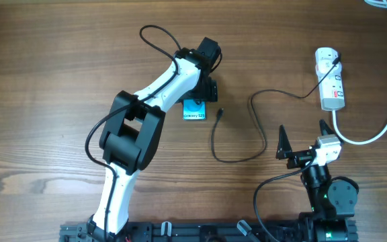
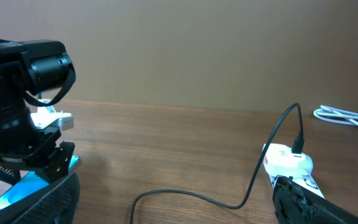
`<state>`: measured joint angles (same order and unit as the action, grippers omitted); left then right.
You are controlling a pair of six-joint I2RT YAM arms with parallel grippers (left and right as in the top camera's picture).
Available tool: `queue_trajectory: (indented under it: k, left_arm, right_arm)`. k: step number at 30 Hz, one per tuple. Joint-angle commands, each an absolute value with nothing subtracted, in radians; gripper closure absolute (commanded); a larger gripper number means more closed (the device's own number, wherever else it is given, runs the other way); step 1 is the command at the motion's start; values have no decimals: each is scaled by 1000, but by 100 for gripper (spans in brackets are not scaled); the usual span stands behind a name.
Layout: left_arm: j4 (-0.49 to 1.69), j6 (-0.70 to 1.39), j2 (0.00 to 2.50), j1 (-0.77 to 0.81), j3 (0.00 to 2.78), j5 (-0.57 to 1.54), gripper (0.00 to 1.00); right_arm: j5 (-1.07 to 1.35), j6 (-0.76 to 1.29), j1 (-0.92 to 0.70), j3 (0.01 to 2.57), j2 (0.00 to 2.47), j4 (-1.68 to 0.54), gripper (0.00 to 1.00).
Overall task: Plug charger to phone and switch on socket
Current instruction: 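Lift the phone with the left gripper and stand it upright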
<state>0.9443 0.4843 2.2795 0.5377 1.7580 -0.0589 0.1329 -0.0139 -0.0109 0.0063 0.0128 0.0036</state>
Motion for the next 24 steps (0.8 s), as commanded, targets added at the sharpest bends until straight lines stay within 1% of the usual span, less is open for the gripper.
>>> queue_trajectory:
  k: [1, 4, 6, 16, 19, 24]
  left_arm:
    - [950, 495, 2304, 543, 1733, -80, 18]
    - [950, 495, 2304, 543, 1733, -80, 25]
    - [950, 495, 2304, 543, 1733, -81, 27]
    - [963, 517, 2286, 543, 1734, -76, 27]
    - [982, 533, 2242, 543, 1736, -66, 28]
    - [1000, 533, 2159, 540, 1736, 10, 28]
  right_arm:
    - [123, -26, -14, 5, 5, 7, 0]
    - [123, -26, -14, 5, 5, 7, 0]
    - [123, -26, -14, 5, 5, 7, 0]
    - [123, -26, -14, 5, 5, 7, 0]
    - [123, -26, -14, 5, 5, 7, 0]
    - [123, -26, -14, 5, 5, 7, 0]
